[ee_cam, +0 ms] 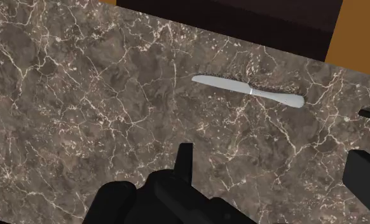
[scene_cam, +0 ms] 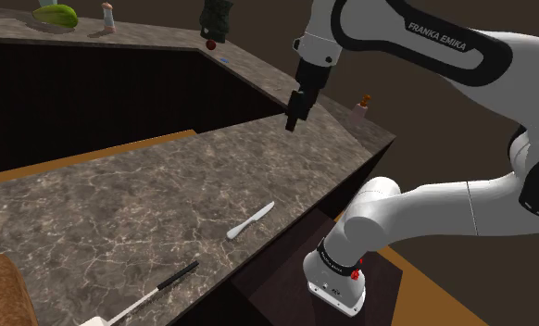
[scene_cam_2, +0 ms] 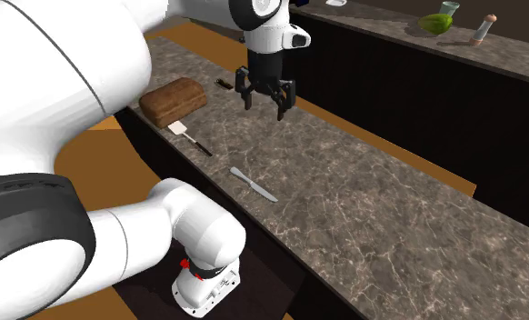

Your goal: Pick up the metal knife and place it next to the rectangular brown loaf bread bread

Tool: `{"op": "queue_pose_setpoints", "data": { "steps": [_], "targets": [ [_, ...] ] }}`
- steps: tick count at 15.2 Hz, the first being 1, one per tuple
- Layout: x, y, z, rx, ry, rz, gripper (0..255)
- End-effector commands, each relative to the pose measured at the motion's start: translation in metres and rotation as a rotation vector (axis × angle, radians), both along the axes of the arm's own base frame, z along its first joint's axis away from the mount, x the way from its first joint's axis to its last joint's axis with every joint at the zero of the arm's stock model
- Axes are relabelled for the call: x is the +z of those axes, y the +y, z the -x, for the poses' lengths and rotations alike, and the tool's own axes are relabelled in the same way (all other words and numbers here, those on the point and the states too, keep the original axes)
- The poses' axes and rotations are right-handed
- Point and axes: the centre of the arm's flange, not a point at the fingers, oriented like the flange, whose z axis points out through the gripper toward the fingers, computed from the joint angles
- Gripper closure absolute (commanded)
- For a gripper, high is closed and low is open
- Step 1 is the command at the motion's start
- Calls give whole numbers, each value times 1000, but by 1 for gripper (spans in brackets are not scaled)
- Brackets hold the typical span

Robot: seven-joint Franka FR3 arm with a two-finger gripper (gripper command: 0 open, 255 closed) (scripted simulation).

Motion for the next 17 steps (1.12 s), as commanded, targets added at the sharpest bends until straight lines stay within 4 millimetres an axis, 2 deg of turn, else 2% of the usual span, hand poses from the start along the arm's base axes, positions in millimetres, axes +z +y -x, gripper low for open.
{"op": "queue_pose_setpoints", "data": {
  "steps": [1, 9, 17],
  "targets": [
    [0, 0, 0, 0, 0, 0, 0],
    [-104, 19, -10, 450, 21, -5, 0],
    [-208, 41, -8, 901, 42, -11, 0]
  ]
}}
